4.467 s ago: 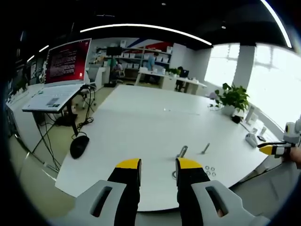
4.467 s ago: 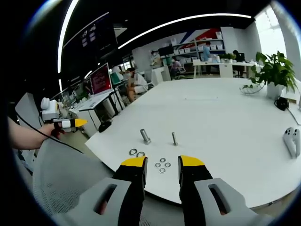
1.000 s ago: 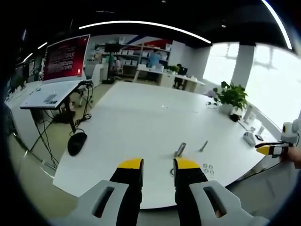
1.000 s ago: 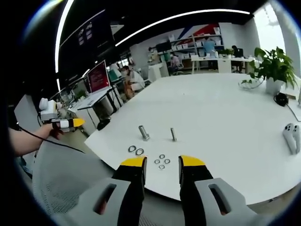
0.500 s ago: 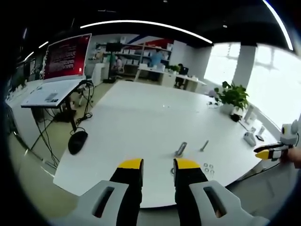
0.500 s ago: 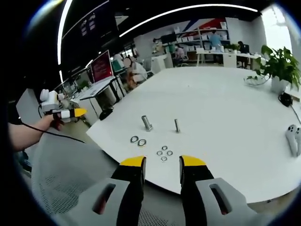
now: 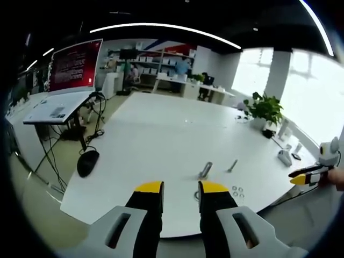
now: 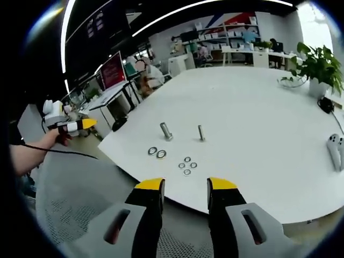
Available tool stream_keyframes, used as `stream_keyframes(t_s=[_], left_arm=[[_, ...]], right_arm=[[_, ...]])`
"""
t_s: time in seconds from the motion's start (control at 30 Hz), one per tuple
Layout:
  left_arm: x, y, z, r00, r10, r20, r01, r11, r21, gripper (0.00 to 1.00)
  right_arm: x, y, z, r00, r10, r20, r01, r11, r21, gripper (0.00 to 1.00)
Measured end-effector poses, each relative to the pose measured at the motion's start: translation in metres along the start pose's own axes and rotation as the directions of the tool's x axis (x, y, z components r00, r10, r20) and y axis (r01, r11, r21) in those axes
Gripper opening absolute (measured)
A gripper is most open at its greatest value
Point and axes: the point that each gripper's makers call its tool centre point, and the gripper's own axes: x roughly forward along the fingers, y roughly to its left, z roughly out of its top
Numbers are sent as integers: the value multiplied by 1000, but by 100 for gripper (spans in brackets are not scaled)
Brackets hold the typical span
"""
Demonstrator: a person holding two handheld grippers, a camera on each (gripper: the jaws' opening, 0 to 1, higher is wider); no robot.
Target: Place the washer onto the threaded stud by aligning its center hole with the stud, sliding it down to the base, and recovering from edge contact or off-axis alignment until the washer reaches the visible bottom stop.
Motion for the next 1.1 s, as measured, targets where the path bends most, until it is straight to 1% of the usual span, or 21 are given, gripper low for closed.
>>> stream_keyframes(t_s=[0.17, 0.23, 0.3, 0.37, 0.47, 0.53, 0.57, 0.67, 0.8, 0.97, 1.07, 1.1], left_arm=[[0, 0, -1, 1000, 2, -6, -2, 1000, 1, 23], [1, -1, -3, 1000, -6, -21, 6, 1000, 5, 23], [3, -4, -9, 999, -15, -52, 16, 1000, 19, 23], [4, -4, -10, 998, -13, -58, 15, 999, 34, 23], [2, 0, -8, 999, -3, -48, 4, 1000, 16, 24], [1, 3, -3, 1000, 10, -23, -11, 1000, -11, 27], [0, 5, -3, 1000, 14, -20, -15, 1000, -26, 27], [1, 4, -4, 999, 17, -32, -18, 1000, -24, 26], [3, -2, -8, 998, -10, -61, 10, 1000, -4, 26], [6, -1, -8, 997, -21, -81, 20, 1000, -23, 26], [9, 0, -10, 993, -32, -109, 29, 999, -33, 26], [10, 0, -13, 991, -40, -130, 37, 999, -27, 26]], right_arm=[[0, 1, -1, 1000, 5, -6, -5, 1000, 1, 33], [1, 1, 0, 1000, 8, -4, -8, 1000, 8, 33], [1, 3, 0, 1000, 13, -6, -13, 1000, 0, 32], [1, 3, -1, 1000, 14, -8, -14, 1000, 1, 32], [0, 2, 0, 1000, 12, 0, -12, 1000, 8, 32], [0, 1, 0, 1000, 11, 0, -11, 1000, 8, 32], [0, 2, 0, 1000, 13, -1, -13, 1000, 8, 32], [0, 2, 2, 1000, 18, 8, -18, 1000, 5, 32], [-1, 3, 2, 1000, 20, 10, -20, 1000, 3, 32], [-1, 0, 3, 1000, 9, 15, -9, 1000, 10, 32], [-2, -1, 2, 1000, 5, 9, -5, 1000, 18, 32], [-1, -1, 1, 1000, 4, 4, -5, 1000, 16, 32]])
